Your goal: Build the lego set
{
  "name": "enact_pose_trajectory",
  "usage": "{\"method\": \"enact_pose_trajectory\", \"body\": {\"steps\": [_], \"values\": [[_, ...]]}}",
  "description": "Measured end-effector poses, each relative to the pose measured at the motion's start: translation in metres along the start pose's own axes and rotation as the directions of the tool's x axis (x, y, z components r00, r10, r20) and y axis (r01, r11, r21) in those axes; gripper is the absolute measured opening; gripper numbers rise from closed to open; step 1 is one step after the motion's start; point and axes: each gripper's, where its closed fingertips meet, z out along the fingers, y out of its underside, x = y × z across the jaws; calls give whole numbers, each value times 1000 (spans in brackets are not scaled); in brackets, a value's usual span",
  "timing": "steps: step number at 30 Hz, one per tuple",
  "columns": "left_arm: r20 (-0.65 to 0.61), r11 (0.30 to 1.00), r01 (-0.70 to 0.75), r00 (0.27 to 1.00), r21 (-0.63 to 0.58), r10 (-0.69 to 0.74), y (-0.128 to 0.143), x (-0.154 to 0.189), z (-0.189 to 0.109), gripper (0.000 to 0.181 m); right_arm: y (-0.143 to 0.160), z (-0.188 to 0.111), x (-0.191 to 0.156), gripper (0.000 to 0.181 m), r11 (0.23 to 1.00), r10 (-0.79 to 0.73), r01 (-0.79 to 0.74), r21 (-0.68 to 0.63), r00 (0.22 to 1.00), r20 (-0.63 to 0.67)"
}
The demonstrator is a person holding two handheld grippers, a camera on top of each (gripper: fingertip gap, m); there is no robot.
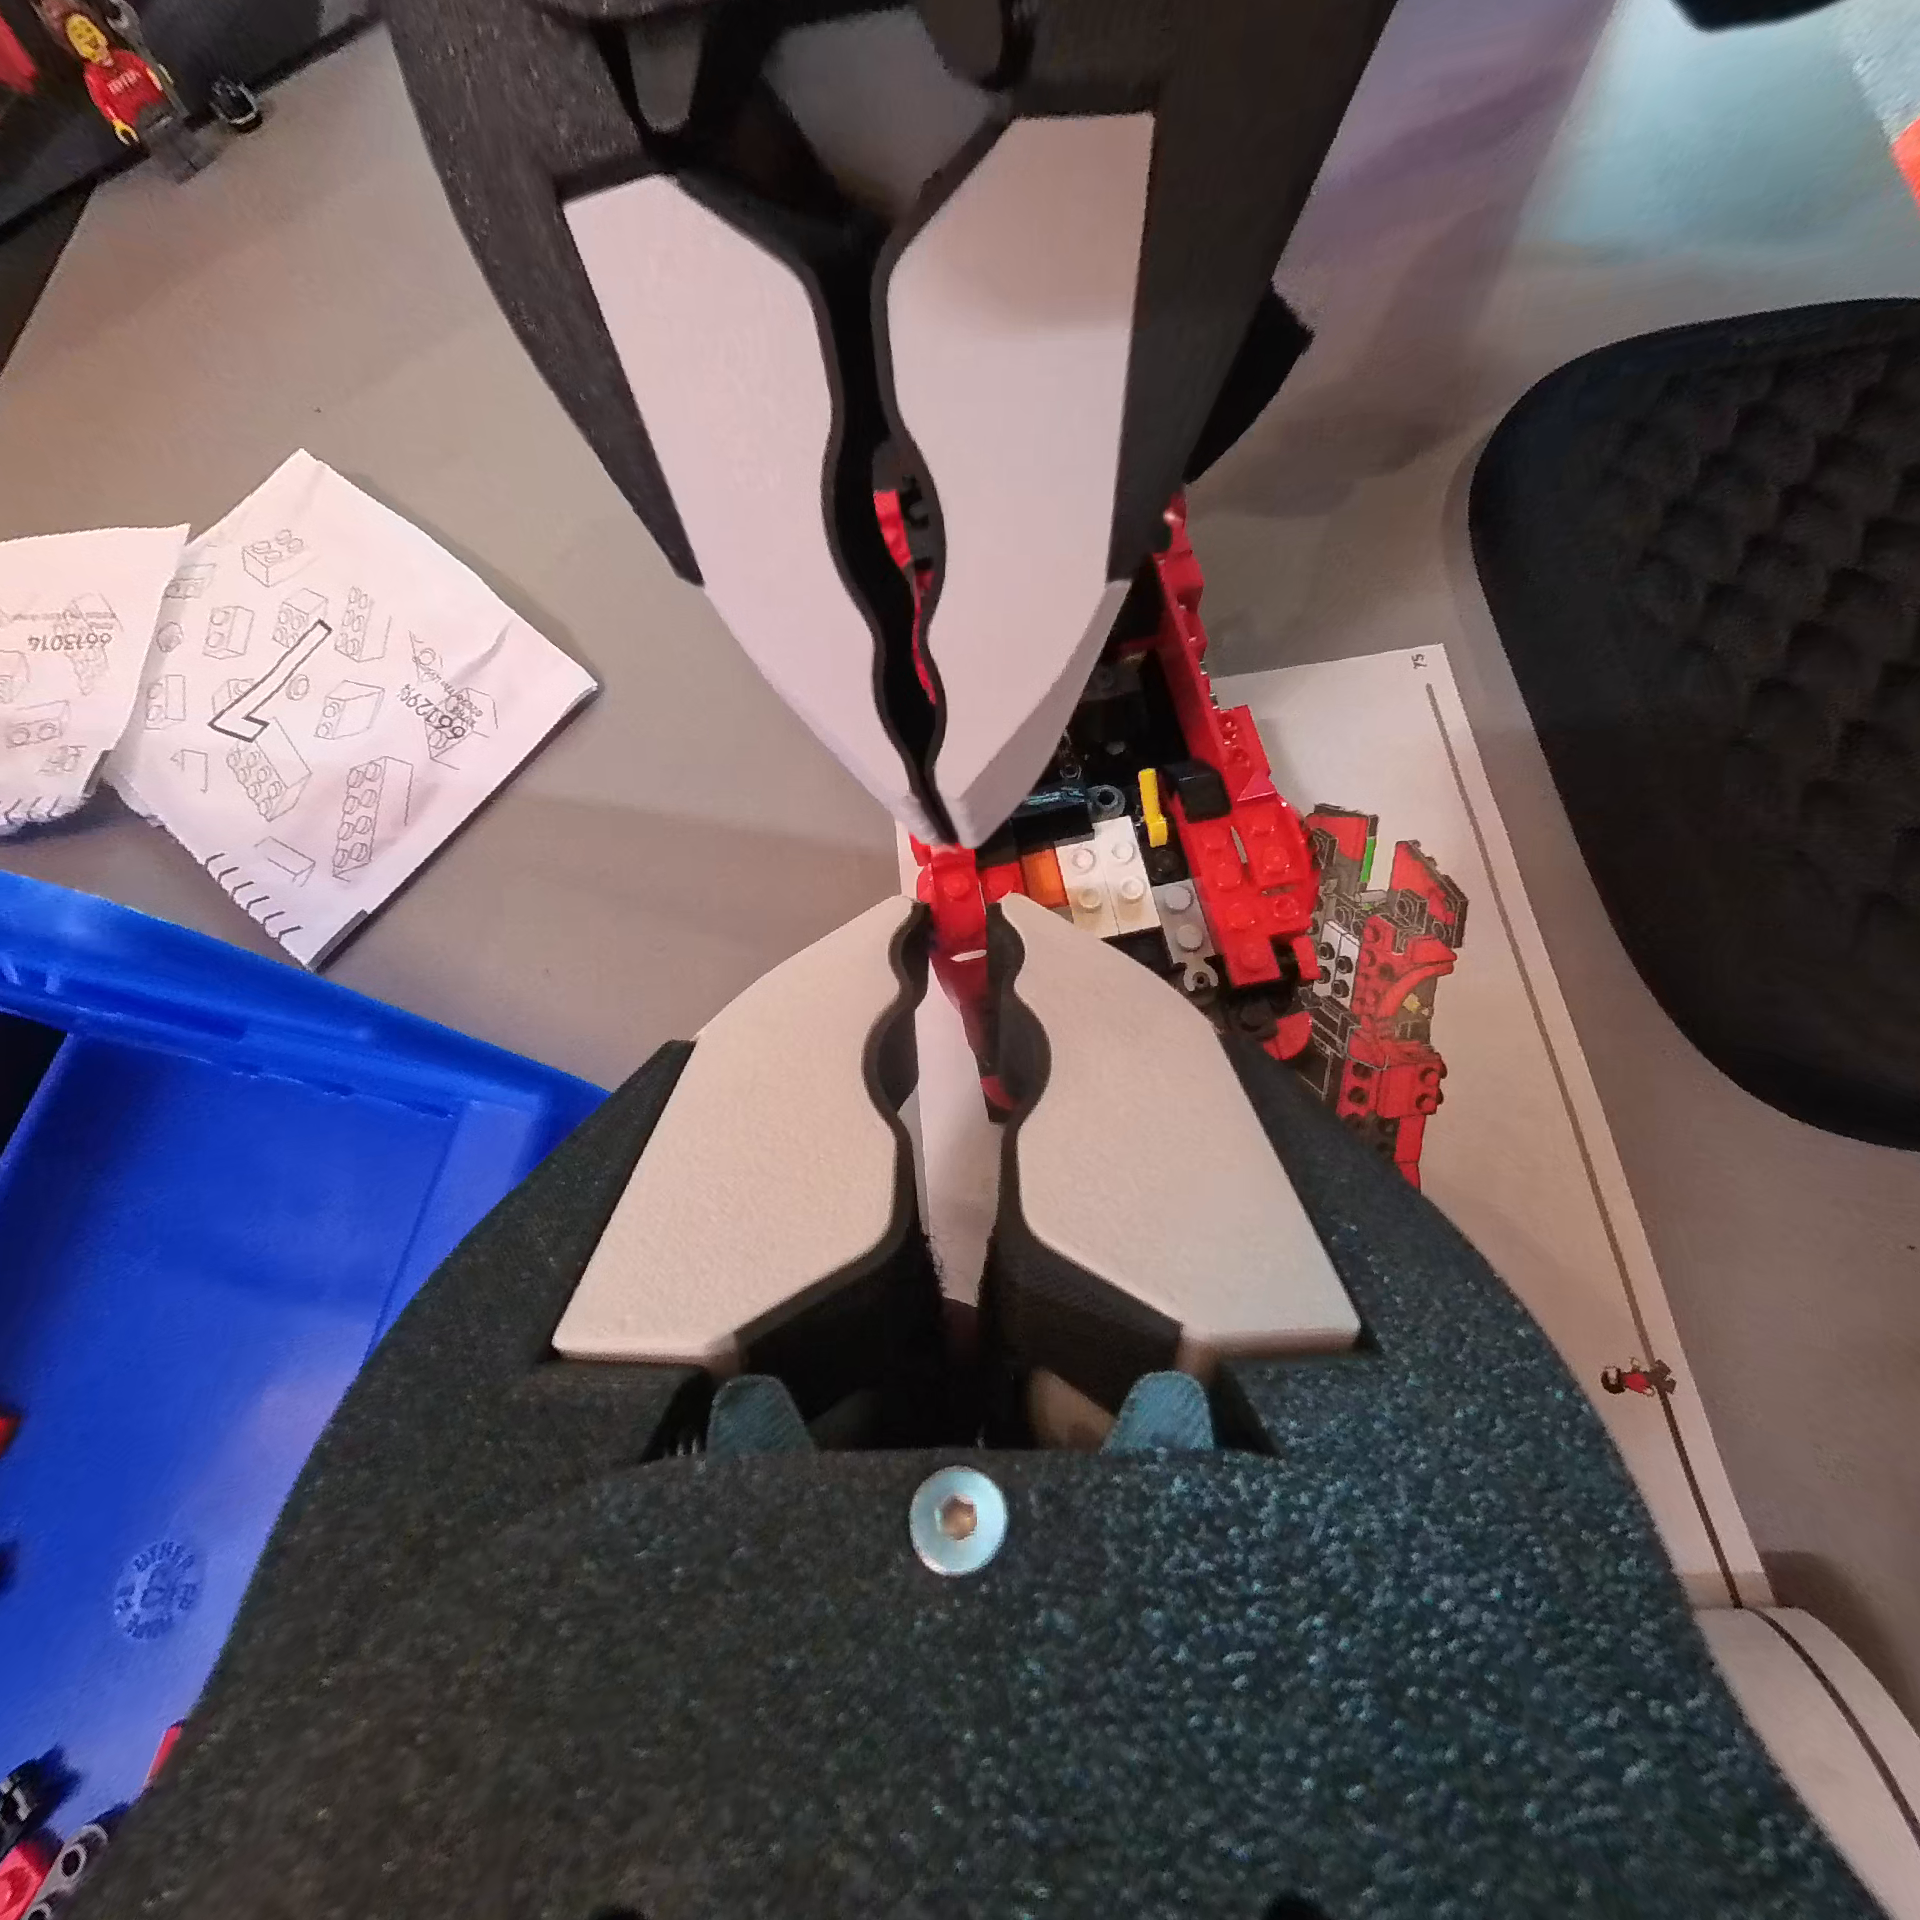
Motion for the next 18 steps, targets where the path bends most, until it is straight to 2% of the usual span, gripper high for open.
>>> {"method": "enact_pose_trajectory", "body": {"steps": [6, 10, 18], "values": [[0, 1000, -2, 1000, 0, 2, 1, 0, 0, 9, -1, 2, -2, 0, 999, 20, -19, -46, 1000, 19], [-2, 1000, 0, 1000, 2, 0, 1, 0, 0, 9, 0, 3, -2, 1, 992, 109, -105, -63, 992, 60], [0, 1000, -4, 1000, 4, 4, 1, 0, 1, 9, 0, 3, -2, 1, 984, 172, -168, -65, 983, 69]]}}
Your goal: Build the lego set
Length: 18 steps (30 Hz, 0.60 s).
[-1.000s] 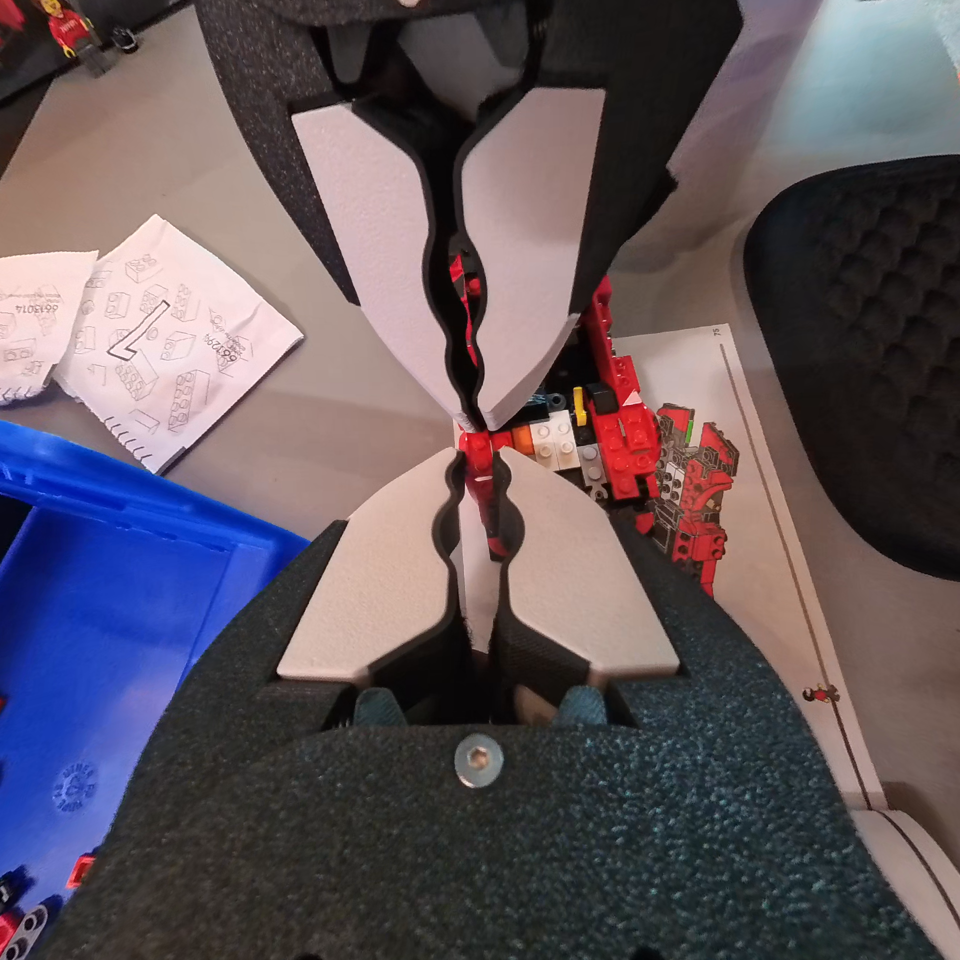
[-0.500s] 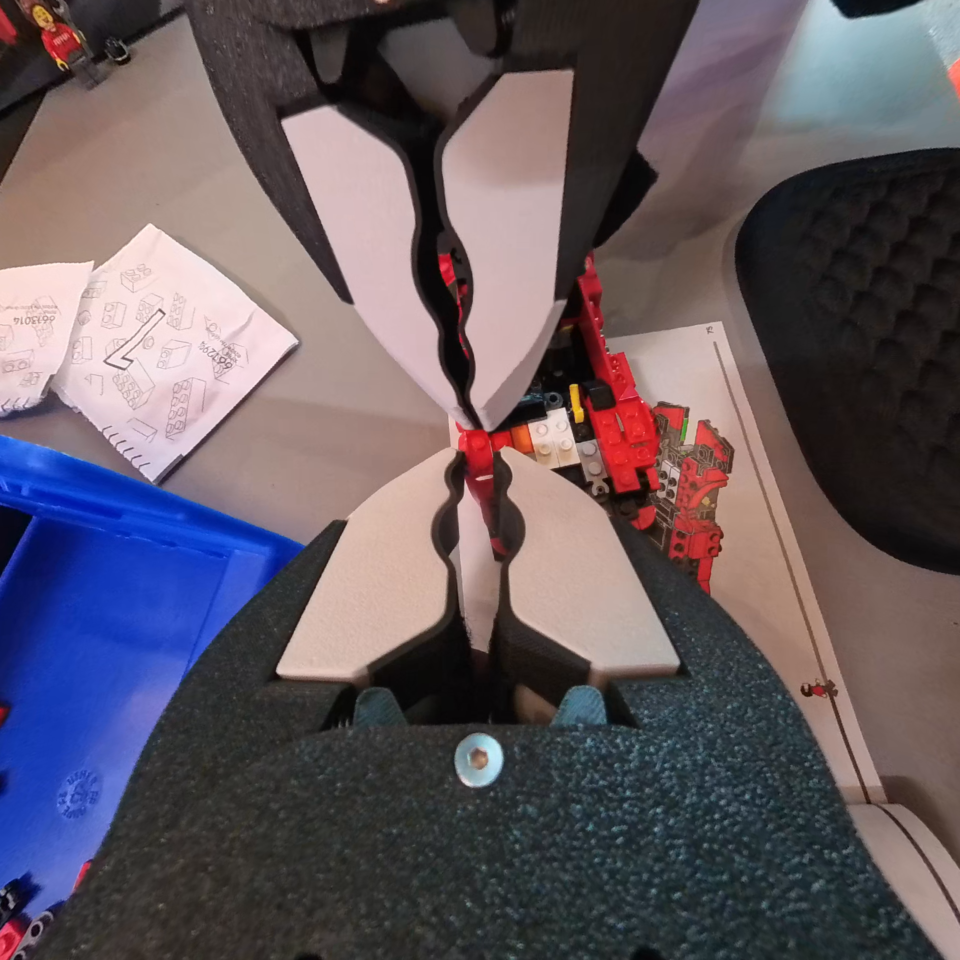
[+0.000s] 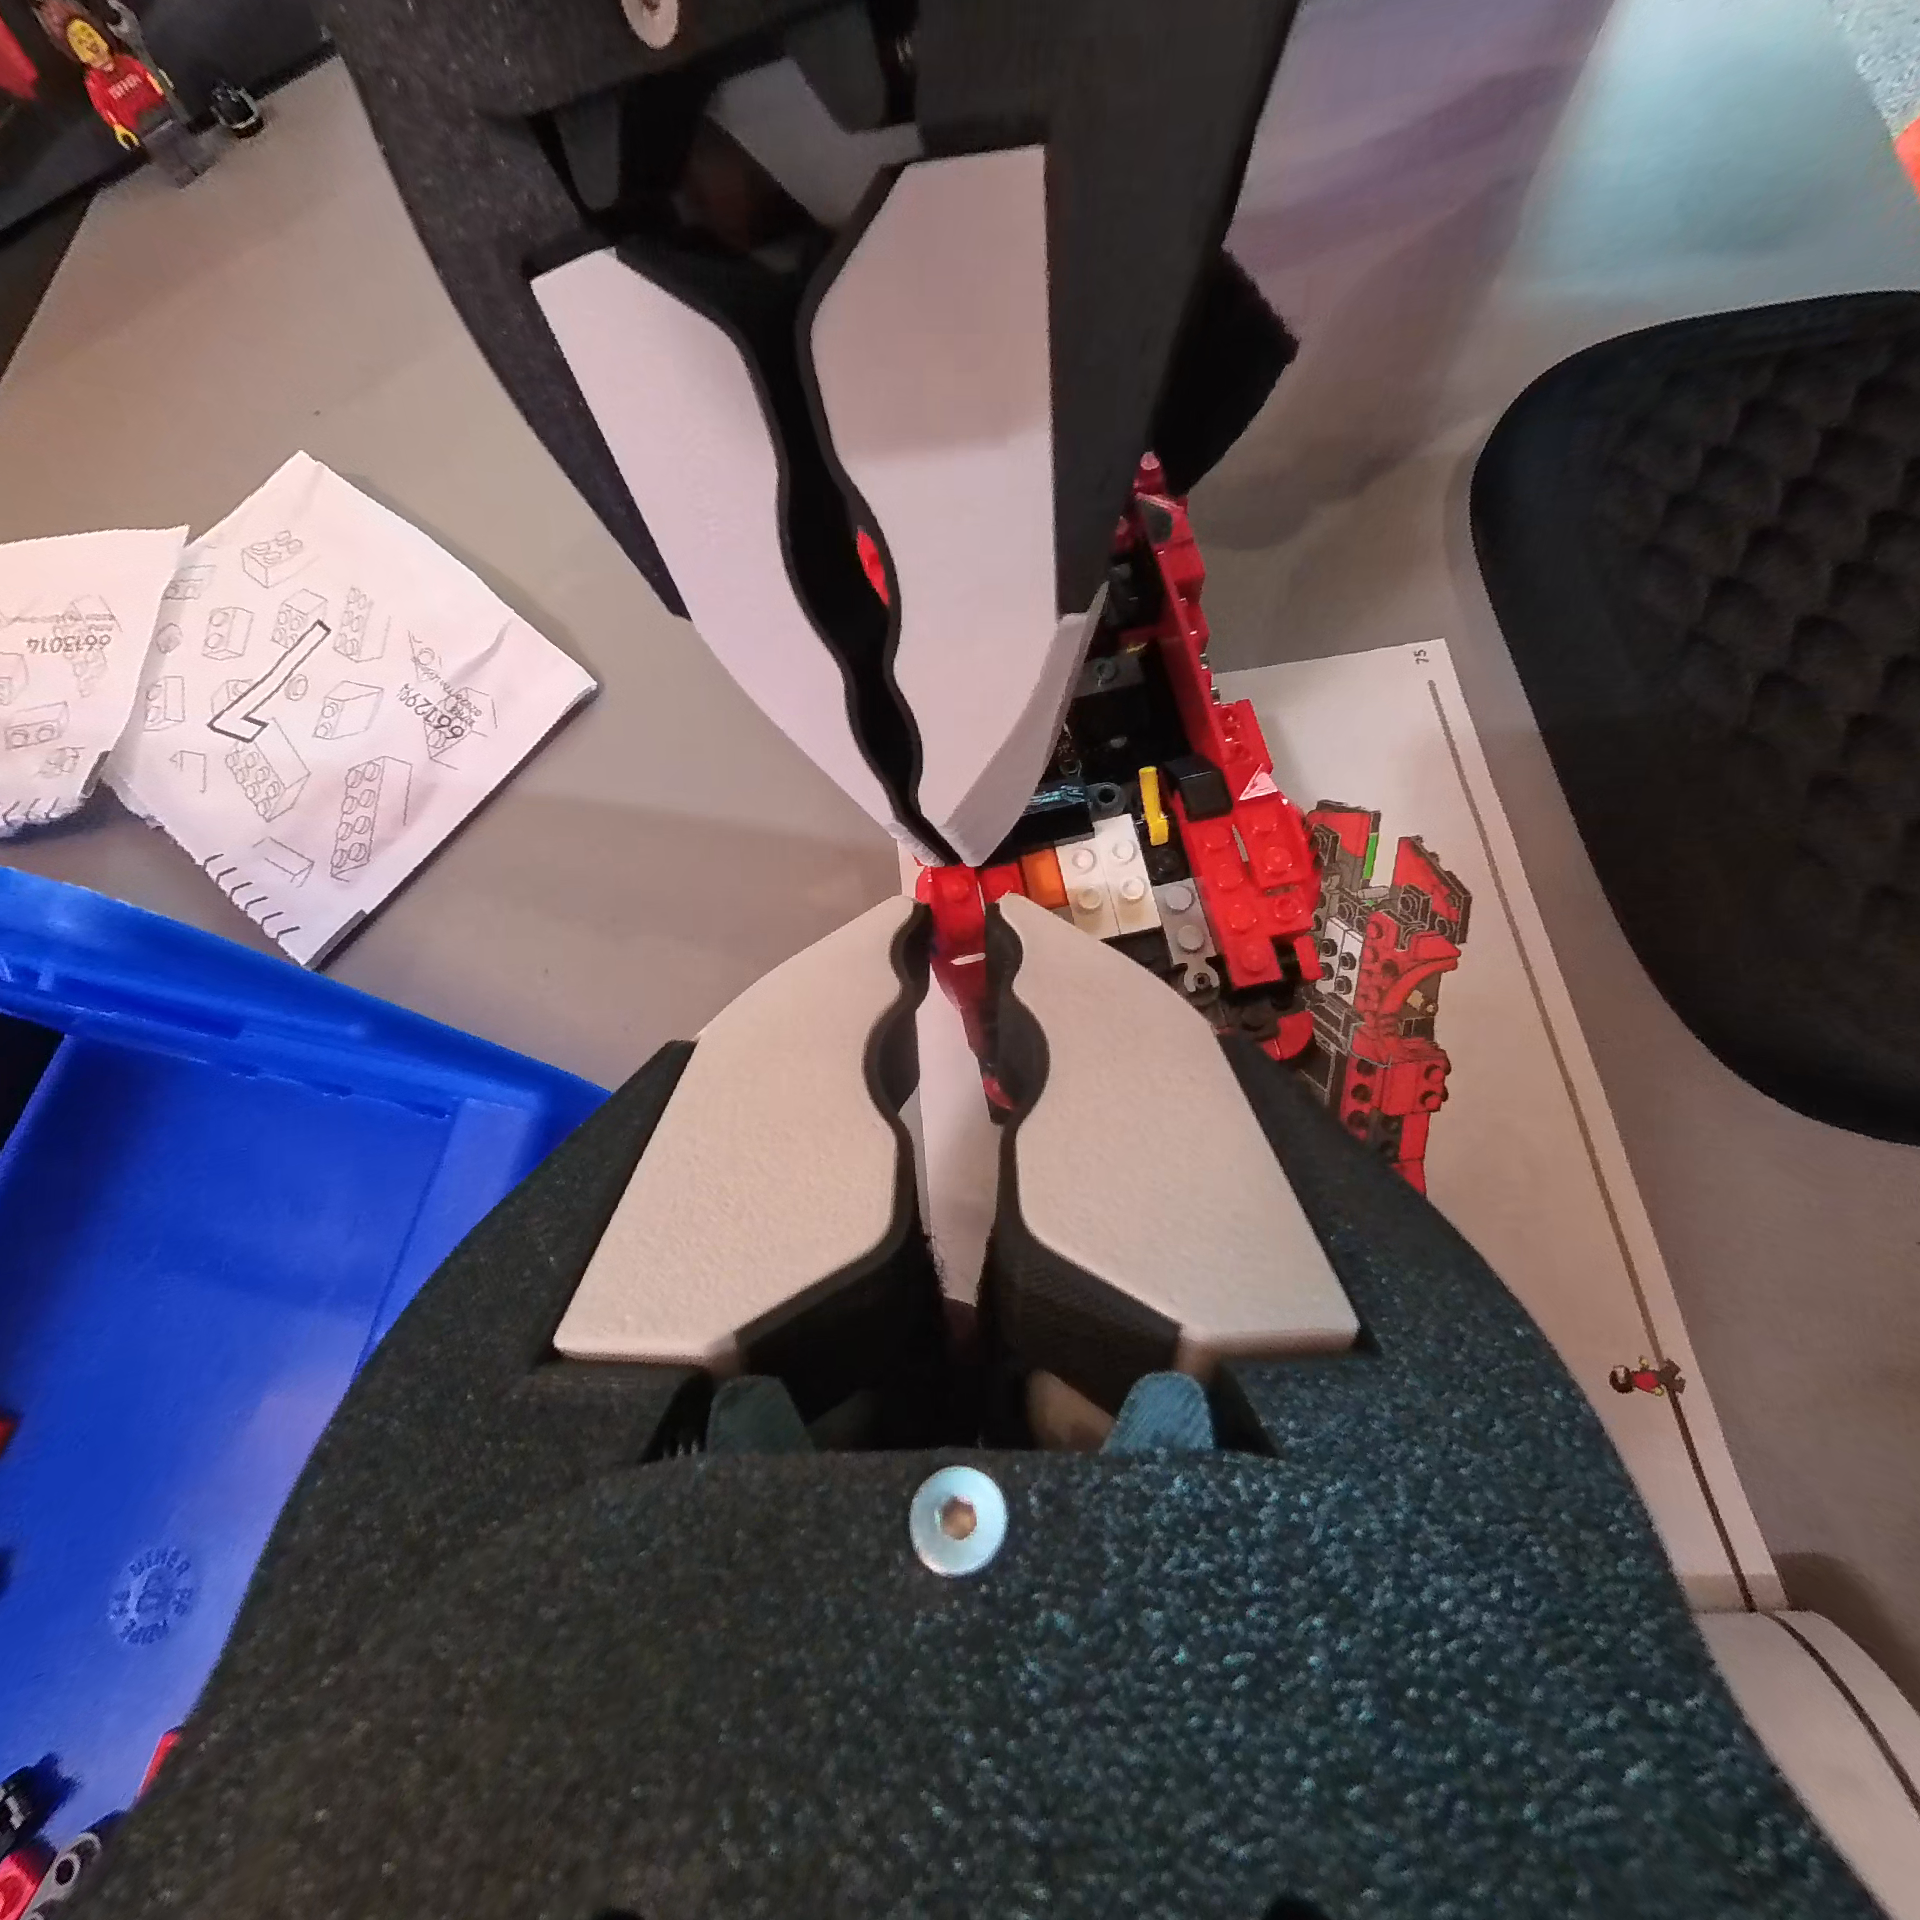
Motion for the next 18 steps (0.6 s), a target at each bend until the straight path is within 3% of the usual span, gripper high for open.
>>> {"method": "enact_pose_trajectory", "body": {"steps": [18], "values": [[38, 999, -32, 999, -17, 32, 0, 0, 1, 8, 0, 0, 1, 1, 1000, -5, 3, -23, 996, -84]]}}
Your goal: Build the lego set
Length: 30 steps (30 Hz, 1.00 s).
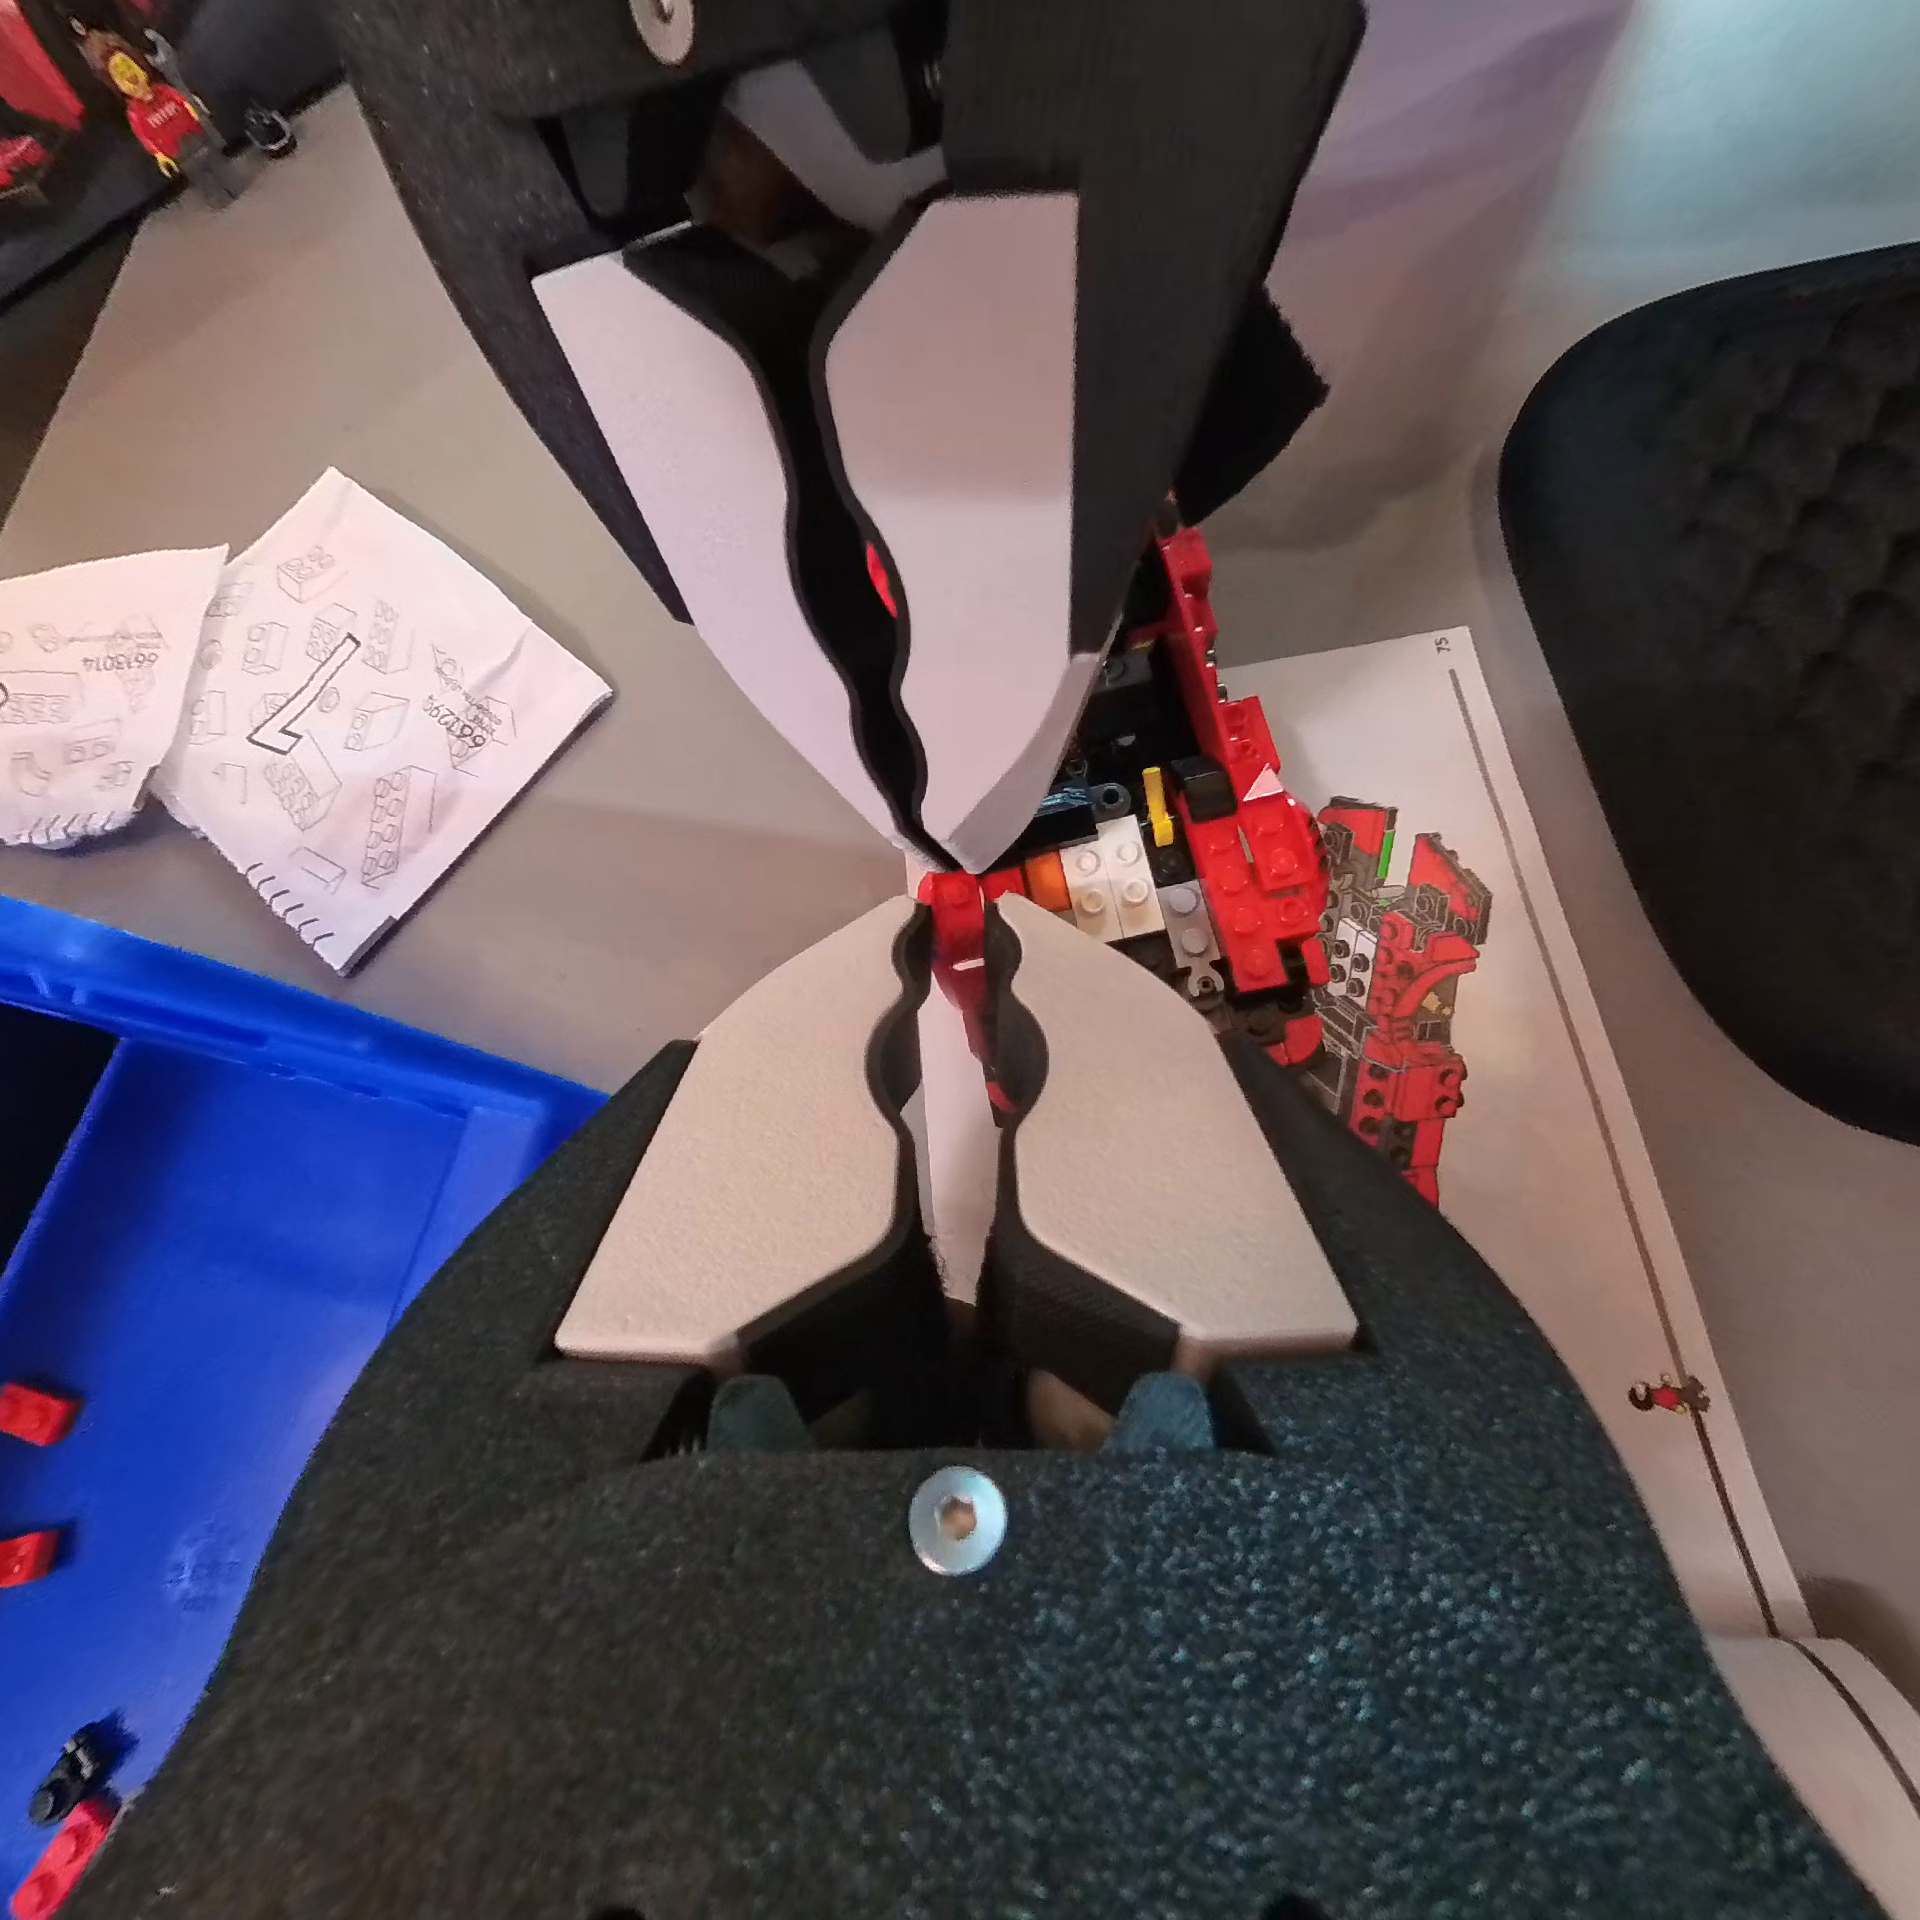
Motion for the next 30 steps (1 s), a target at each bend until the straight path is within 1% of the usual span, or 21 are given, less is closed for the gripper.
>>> {"method": "enact_pose_trajectory", "body": {"steps": [2, 4, 5, 7, 8, 9, 10, 11, 12, 14, 17, 19, 22, 24, 26, 27, 30], "values": [[2, 1000, -3, 1000, -2, 3, 0, 0, 0, 8, 0, 0, 0, 1, 1000, -13, 13, 0, 1000, -5], [-1, 1000, -10, 1000, -1, 10, 0, 0, 0, 8, 0, -1, 0, 0, 997, -77, 77, 3, 997, -12], [-3, 1000, -10, 1000, 3, 10, -1, 1, 0, 8, -1, -2, -4, 7, 996, -89, 89, 18, 996, 14], [1, 1000, -12, 1000, 0, 12, -2, 1, 0, 9, -14, -15, -14, 18, 987, -79, 65, 149, 992, 93], [3, 1000, -16, 1000, -1, 16, -1, 1, 0, 9, -17, -23, -15, 22, 980, -83, 62, 191, 991, 102], [3, 1000, -18, 1000, -2, 18, -1, 1, 0, 9, -14, -29, -11, 25, 978, -92, 76, 195, 993, 76], [4, 1000, -19, 1000, -4, 19, -2, 1, 0, 9, -8, -32, -4, 27, 978, -110, 103, 180, 994, 29], [6, 1000, -21, 1000, -5, 21, -2, 0, 0, 9, -1, -34, -3, 37, 978, -135, 131, 161, 991, 11], [9, 1000, -23, 1000, -7, 23, -2, 0, 0, 9, 6, -34, -5, 54, 980, -147, 143, 140, 989, 19], [14, 1000, -29, 999, -8, 29, -2, 0, -1, 12, 20, -31, -10, 72, 984, -153, 148, 100, 987, 42], [17, 999, -33, 999, -13, 34, -3, -1, -3, 16, 33, -19, -12, 89, 979, -194, 193, 60, 981, 27], [22, 999, -31, 999, -15, 31, -6, -1, -7, 18, 40, -10, -9, 94, 975, -223, 223, 12, 975, -4], [51, 1000, -13, 999, -16, 13, -12, -2, -25, 21, 46, 1, -6, 94, 962, -271, 270, -43, 962, -37], [69, 1000, 22, 997, 4, -22, -15, 4, -44, 22, 48, 5, -2, 89, 955, -295, 291, -64, 953, -71], [74, 997, 60, 995, 47, -64, -18, 15, -65, 22, 49, 5, 1, 84, 950, -310, 304, -67, 945, -108], [82, 994, 80, 993, 73, -86, -18, 20, -76, 23, 49, 5, 3, 79, 951, -307, 302, -61, 943, -127], [143, 976, 158, 973, 146, -179, -8, 27, -102, 25, 53, 3, 5, 78, 964, -267, 264, -43, 954, -139]]}}
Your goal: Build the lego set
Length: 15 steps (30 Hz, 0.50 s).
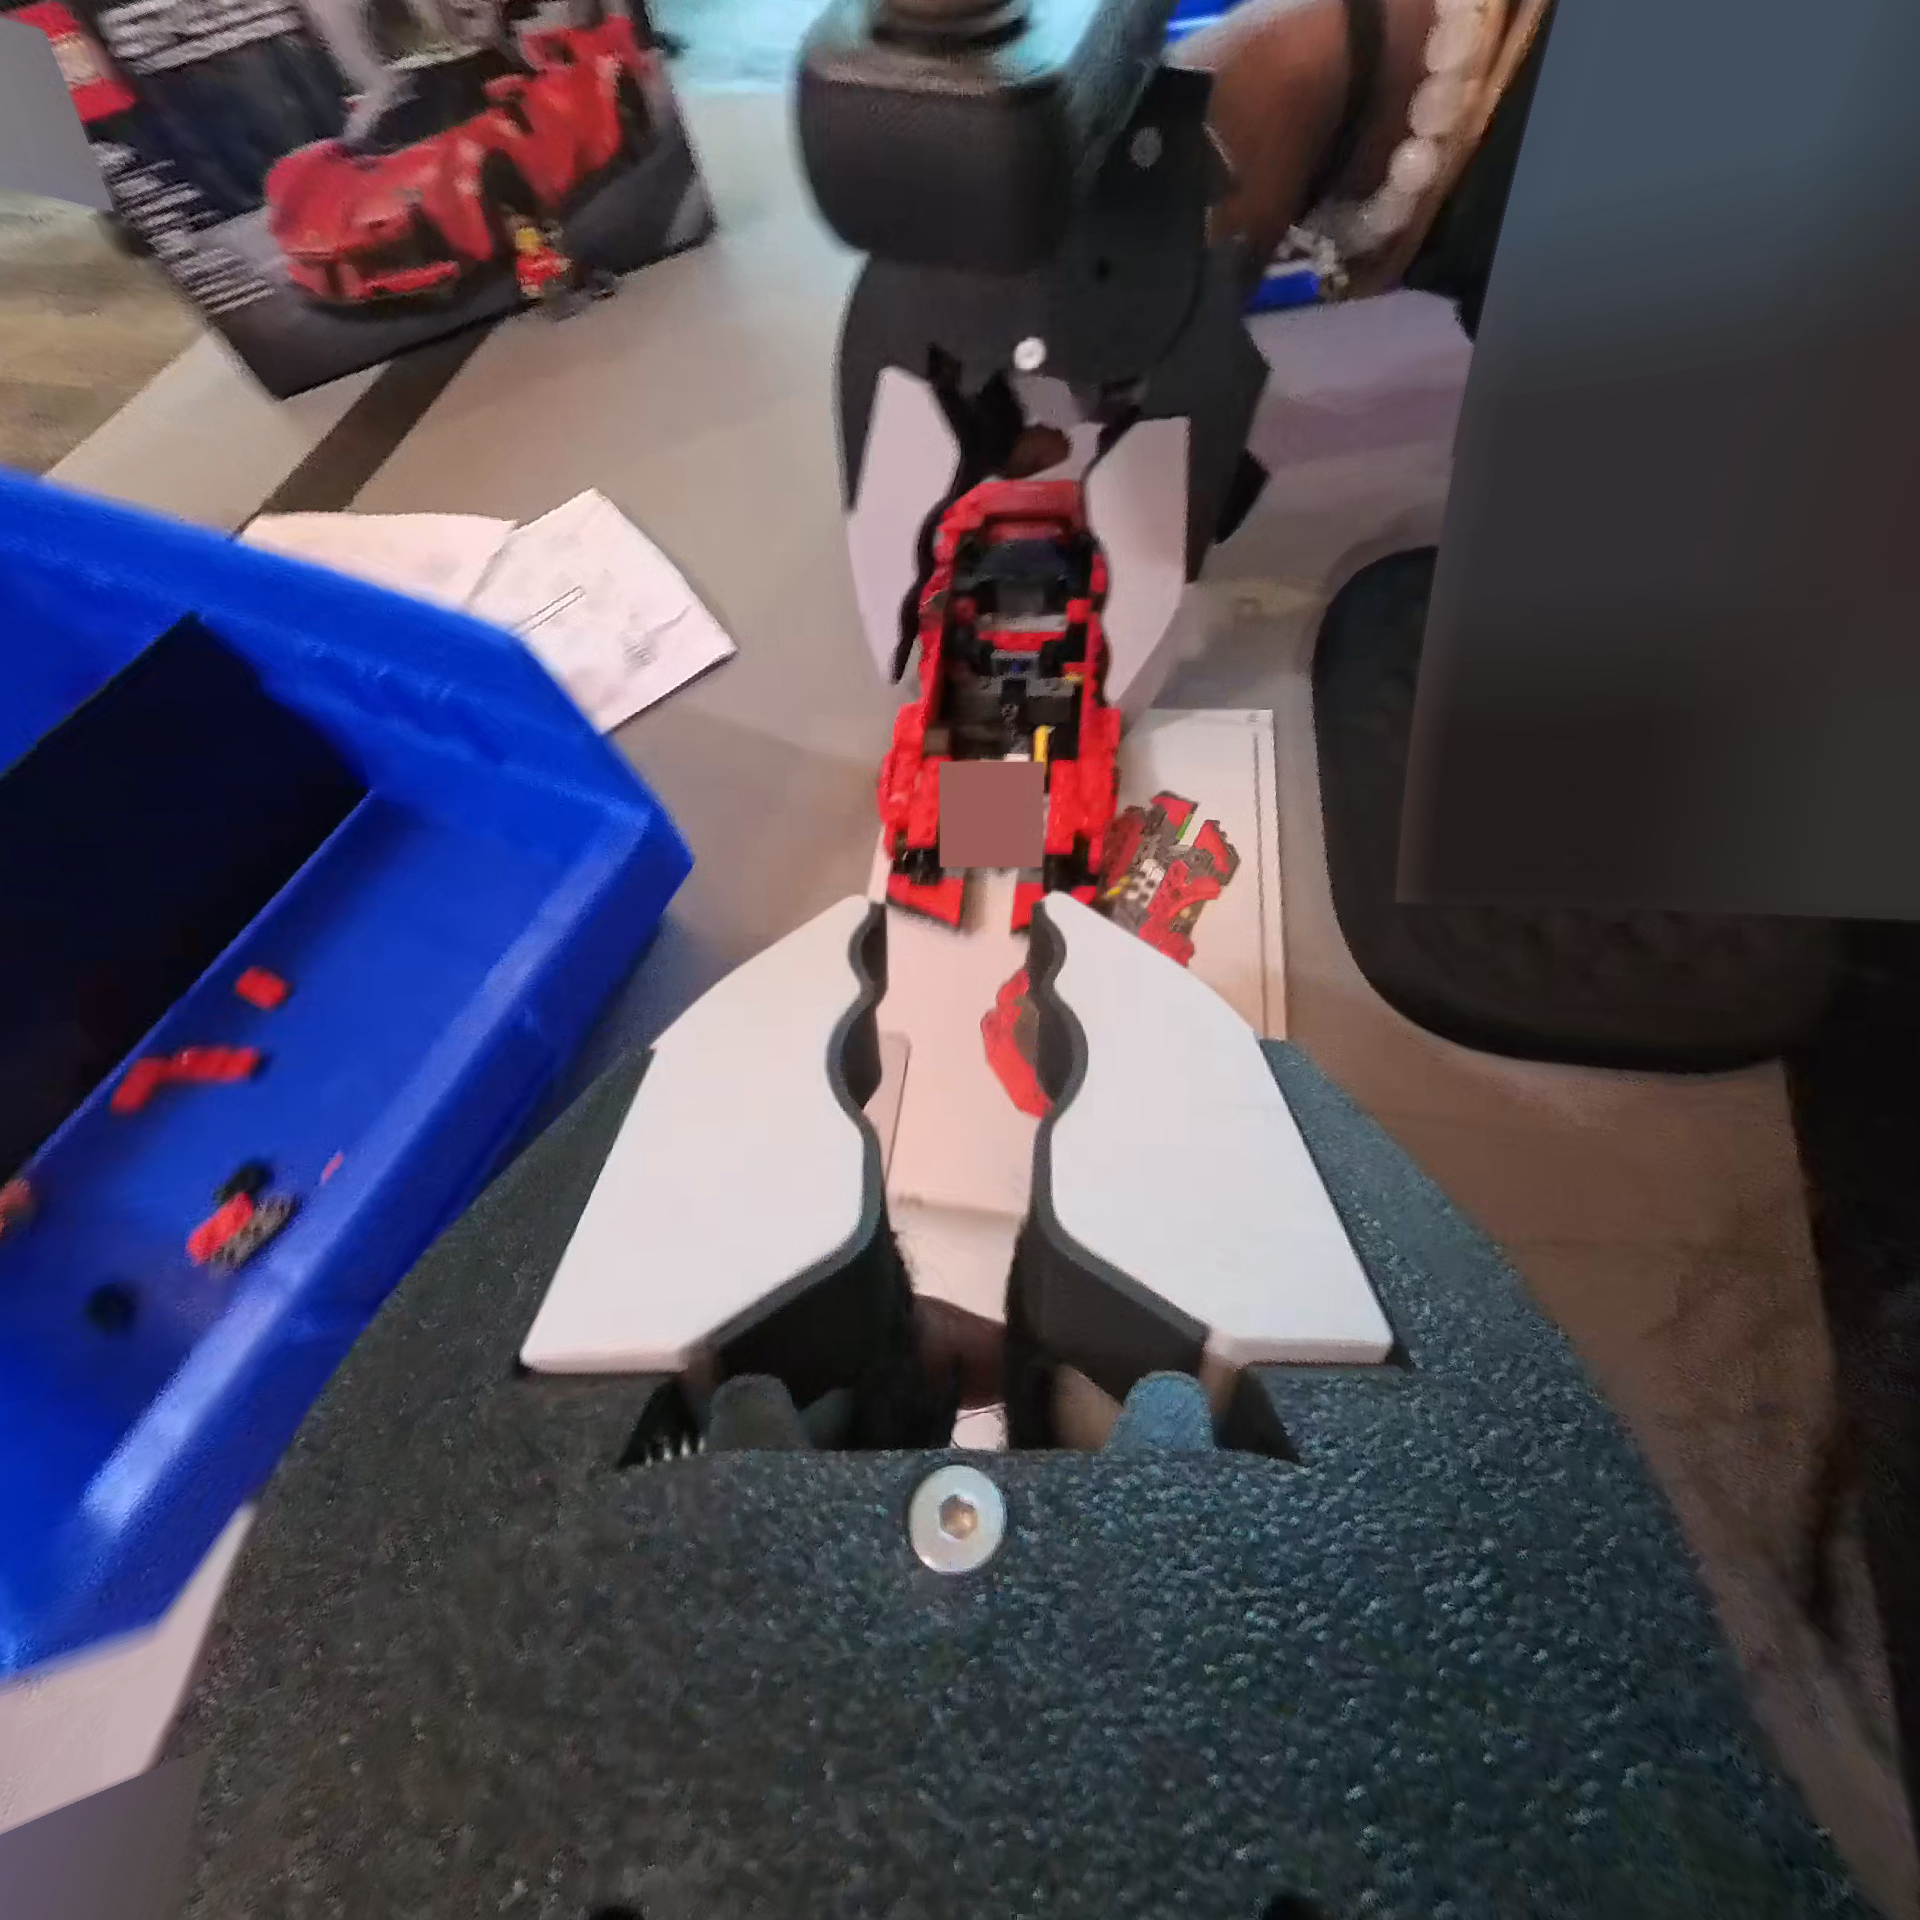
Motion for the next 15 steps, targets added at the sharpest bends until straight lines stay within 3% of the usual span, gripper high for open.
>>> {"method": "enact_pose_trajectory", "body": {"steps": [4, 10, 15], "values": [[182, 990, 135, 974, 35, -139, 26, -22, -26, 34, 11, -4, 6, 78, 995, 97, -97, 4, 995, -36], [183, 933, 282, 928, 225, -325, 28, -26, -47, 33, 39, -13, 20, 79, 958, 286, -283, 43, 951, -115], [219, 952, 253, 933, 171, -287, 36, -18, -51, 25, 63, -21, 31, 84, 867, 497, -491, 78, 846, -194]]}}
